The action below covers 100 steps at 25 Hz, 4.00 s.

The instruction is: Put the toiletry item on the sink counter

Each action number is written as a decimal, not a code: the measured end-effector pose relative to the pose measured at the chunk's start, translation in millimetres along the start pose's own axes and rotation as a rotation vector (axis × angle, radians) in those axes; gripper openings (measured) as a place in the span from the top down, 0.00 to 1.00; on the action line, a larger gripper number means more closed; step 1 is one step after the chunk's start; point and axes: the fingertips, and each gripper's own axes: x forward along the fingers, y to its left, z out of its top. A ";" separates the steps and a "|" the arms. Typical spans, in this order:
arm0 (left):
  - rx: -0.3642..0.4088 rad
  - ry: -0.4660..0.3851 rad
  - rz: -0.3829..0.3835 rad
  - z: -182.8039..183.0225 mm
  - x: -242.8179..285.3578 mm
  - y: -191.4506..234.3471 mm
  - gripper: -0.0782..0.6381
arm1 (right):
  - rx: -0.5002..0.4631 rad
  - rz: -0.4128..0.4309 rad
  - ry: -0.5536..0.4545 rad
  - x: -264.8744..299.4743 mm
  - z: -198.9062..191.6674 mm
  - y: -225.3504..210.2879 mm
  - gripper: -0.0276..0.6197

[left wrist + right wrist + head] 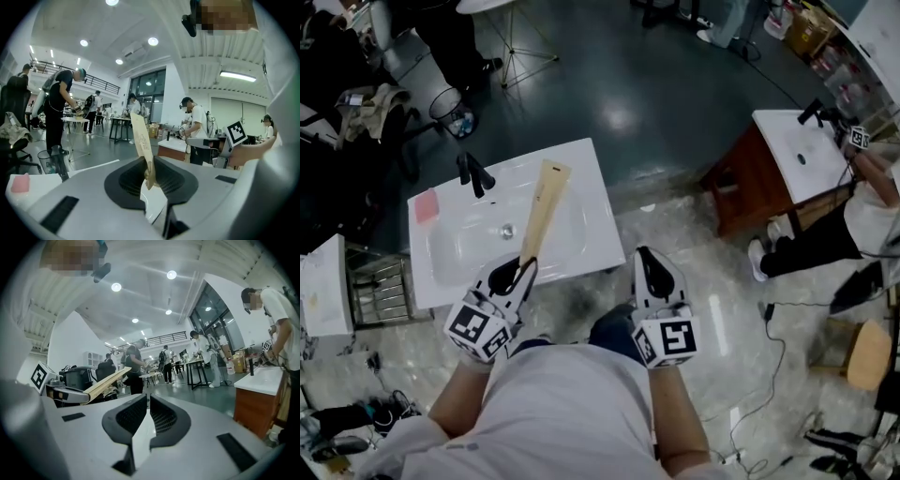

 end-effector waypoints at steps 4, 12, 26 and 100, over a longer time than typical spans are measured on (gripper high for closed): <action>-0.021 0.012 0.054 2.8 24.5 -4.1 0.80 | 0.006 0.057 0.007 11.3 3.8 -27.4 0.91; -0.075 0.018 0.172 24.7 78.0 -32.0 0.80 | 0.000 0.178 0.045 12.3 31.2 -83.7 0.91; -0.252 0.022 0.285 14.5 107.8 -47.0 0.80 | 0.001 0.275 0.110 13.7 44.5 -115.2 0.91; -0.556 0.320 0.293 -169.1 291.4 131.4 0.70 | -0.038 0.234 0.460 182.5 -33.2 -115.4 0.91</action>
